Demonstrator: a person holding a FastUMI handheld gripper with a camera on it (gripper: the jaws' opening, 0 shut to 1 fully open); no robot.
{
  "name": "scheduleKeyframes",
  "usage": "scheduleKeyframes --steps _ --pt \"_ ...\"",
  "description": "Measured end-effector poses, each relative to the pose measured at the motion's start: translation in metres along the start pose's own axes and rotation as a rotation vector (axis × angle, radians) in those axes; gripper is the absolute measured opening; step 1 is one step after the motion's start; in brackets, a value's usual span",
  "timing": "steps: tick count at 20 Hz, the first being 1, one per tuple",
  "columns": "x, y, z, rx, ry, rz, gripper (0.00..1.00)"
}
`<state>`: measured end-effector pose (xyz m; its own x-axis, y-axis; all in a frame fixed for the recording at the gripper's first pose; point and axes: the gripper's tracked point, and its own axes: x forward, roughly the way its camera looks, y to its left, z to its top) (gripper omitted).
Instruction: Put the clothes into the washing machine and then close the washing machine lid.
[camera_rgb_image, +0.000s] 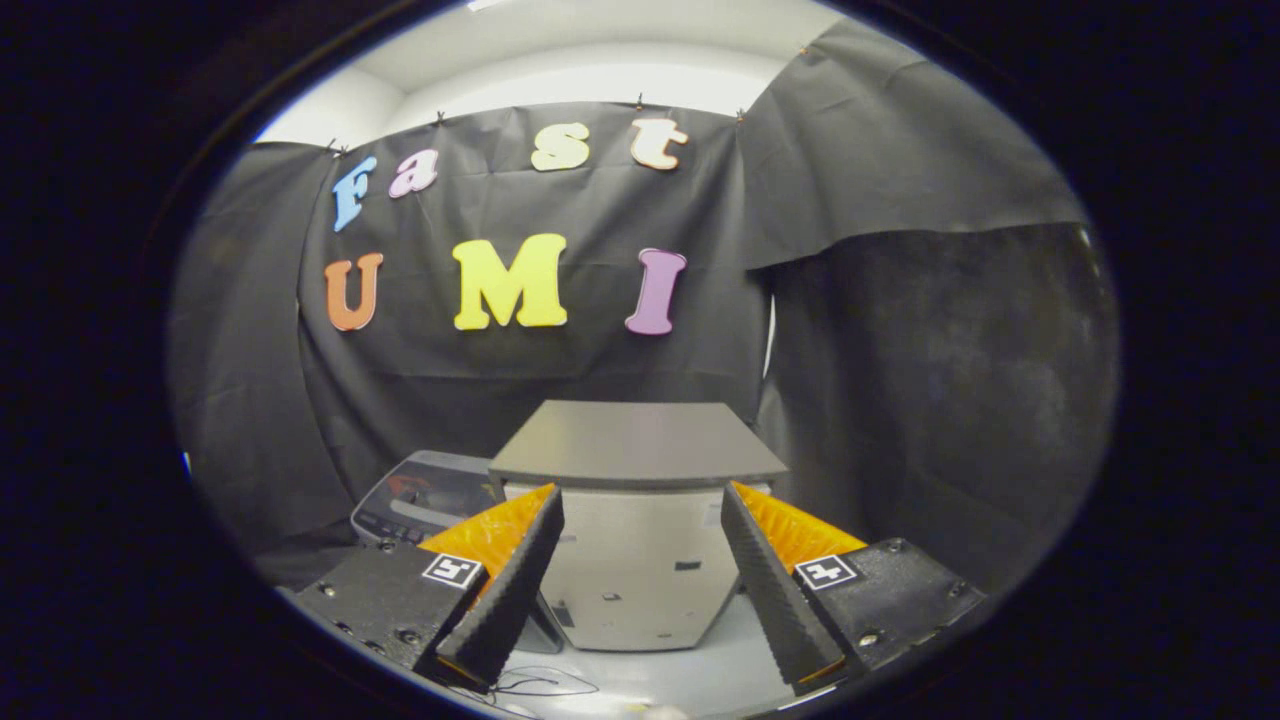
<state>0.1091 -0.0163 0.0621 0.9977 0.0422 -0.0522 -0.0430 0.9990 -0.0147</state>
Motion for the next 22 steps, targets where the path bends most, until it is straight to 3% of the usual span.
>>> scheduleKeyframes --steps 6,22 --pt "-0.046 -0.028 -0.043 0.025 0.031 0.031 0.99" --pt "-0.095 -0.049 -0.043 -0.002 0.030 0.029 0.99"
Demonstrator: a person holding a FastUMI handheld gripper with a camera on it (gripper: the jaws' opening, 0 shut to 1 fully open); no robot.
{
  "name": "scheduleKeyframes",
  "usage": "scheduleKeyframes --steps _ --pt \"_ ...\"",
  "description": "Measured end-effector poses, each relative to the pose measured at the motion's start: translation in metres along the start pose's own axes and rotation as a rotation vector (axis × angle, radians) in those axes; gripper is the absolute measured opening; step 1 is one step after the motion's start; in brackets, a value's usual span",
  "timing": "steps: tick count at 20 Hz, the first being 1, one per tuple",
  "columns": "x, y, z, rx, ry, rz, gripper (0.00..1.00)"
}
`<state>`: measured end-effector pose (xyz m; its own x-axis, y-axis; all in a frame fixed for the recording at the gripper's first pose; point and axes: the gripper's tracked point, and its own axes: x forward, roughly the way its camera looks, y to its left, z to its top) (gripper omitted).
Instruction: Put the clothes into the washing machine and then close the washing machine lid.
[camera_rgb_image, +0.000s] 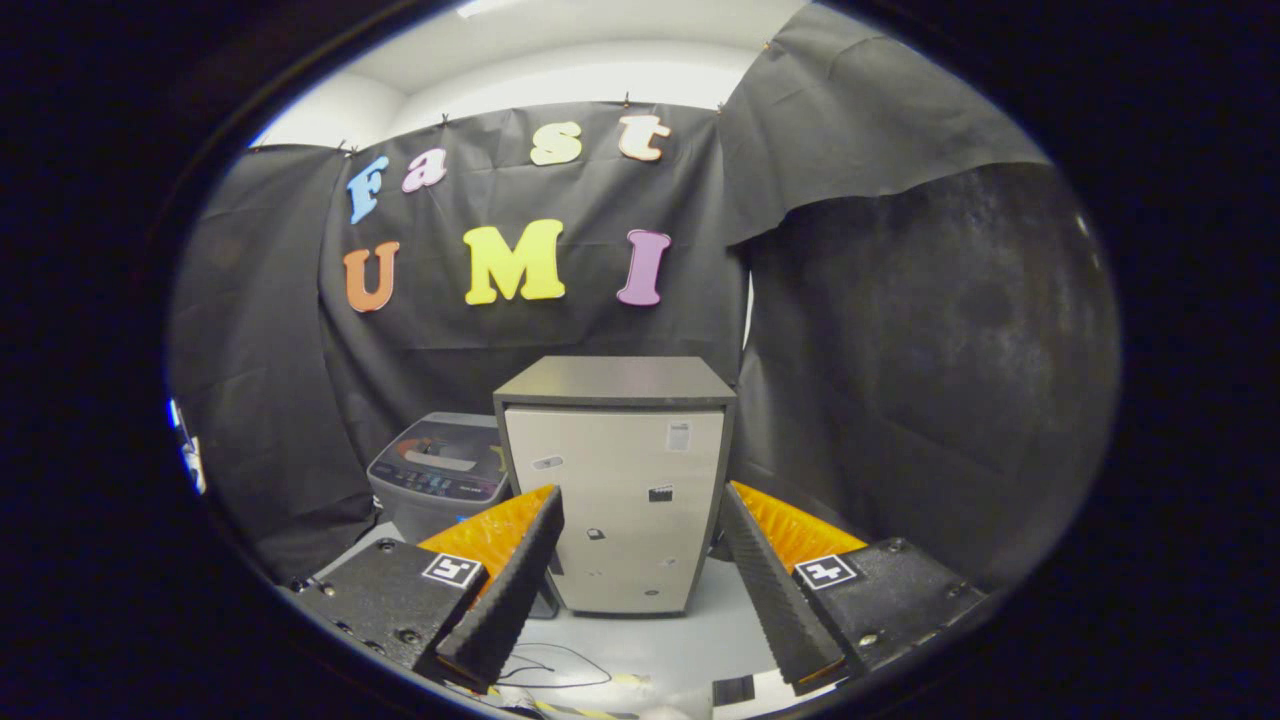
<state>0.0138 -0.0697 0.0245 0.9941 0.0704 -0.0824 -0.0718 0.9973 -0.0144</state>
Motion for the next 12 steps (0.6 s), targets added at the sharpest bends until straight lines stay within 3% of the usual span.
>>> scheduleKeyframes --steps 12 --pt "-0.027 0.012 0.003 -0.035 -0.022 0.007 0.99"
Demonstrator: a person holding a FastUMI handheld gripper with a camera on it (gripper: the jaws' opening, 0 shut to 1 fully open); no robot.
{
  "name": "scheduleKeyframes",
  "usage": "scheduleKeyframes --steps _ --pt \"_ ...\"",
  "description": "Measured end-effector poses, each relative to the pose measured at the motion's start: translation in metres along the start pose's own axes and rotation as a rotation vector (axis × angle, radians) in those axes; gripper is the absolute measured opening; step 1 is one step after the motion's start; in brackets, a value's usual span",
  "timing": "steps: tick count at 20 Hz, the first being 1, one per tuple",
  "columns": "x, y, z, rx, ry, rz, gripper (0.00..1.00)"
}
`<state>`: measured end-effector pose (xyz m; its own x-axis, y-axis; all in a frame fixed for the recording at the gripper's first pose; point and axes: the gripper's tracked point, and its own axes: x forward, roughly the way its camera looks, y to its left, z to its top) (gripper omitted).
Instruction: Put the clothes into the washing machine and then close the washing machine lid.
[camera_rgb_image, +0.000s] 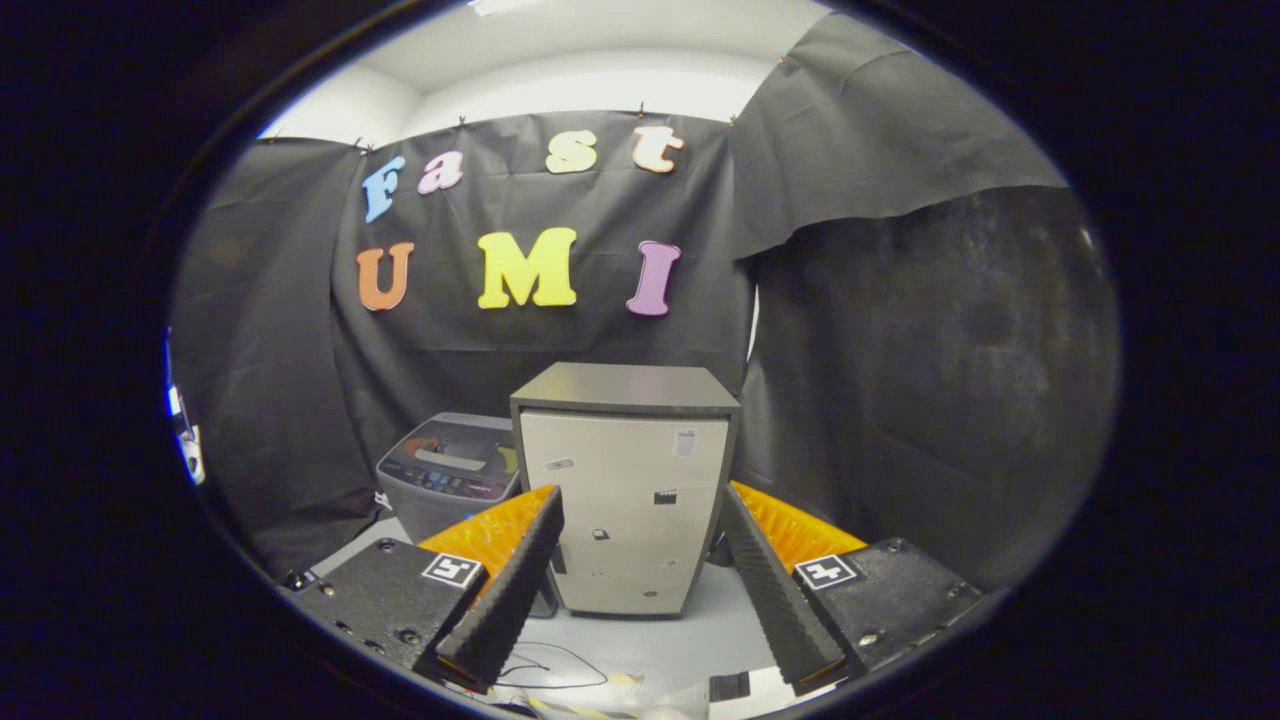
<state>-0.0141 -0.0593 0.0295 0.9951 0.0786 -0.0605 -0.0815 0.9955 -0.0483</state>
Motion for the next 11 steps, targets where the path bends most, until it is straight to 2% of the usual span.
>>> scheduleKeyframes --steps 11 --pt "-0.016 -0.001 0.001 0.015 -0.009 0.000 0.99"
